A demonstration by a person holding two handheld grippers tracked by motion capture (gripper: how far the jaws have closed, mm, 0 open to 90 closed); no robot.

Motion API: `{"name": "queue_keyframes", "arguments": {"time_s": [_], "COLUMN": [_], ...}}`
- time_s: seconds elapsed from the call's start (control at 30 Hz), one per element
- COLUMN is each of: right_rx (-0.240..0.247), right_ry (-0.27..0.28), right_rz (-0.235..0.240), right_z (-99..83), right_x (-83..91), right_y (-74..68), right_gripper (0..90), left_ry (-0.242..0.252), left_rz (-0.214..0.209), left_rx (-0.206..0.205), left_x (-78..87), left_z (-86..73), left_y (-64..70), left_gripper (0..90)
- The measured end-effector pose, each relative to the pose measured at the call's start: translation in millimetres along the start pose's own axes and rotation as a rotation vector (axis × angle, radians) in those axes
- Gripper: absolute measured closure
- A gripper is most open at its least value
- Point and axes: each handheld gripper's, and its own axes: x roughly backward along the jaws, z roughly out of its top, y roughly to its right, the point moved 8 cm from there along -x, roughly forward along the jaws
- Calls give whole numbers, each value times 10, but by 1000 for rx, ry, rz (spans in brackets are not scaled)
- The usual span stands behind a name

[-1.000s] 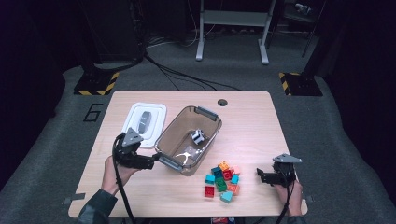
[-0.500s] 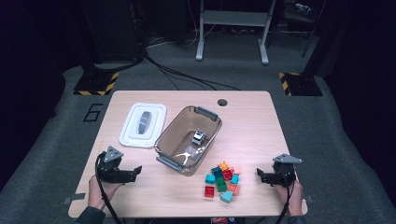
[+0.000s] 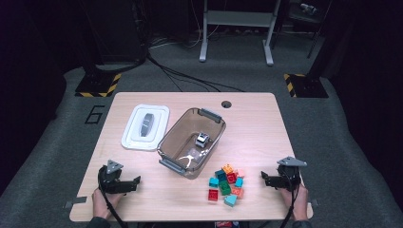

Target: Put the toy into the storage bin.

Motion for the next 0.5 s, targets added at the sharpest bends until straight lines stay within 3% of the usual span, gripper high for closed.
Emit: {"name": "queue_keyframes", "arguments": {"time_s": [0.07,0.37,0.47,0.5], "right_rx": [-8,-22,18,12], "right_ry": [-1,-7,-15,-15], "right_rz": [3,-10,-35,-50], "right_z": [0,0,2,10], "right_x": [-2,-3,20,24], "right_y": [-4,-14,-15,-32], "right_gripper": [80,73,75,67], "left_ry": [-7,-5,-7,-5], "left_rz": [8,12,17,22], "left_rx": [-16,-12,-9,-3], "left_x": [-4,-7,-8,-10], "left_z": [-5,-3,-2,0], "left_y": [4,-2,-1,3], "left_gripper": [37,35,35,36]}}
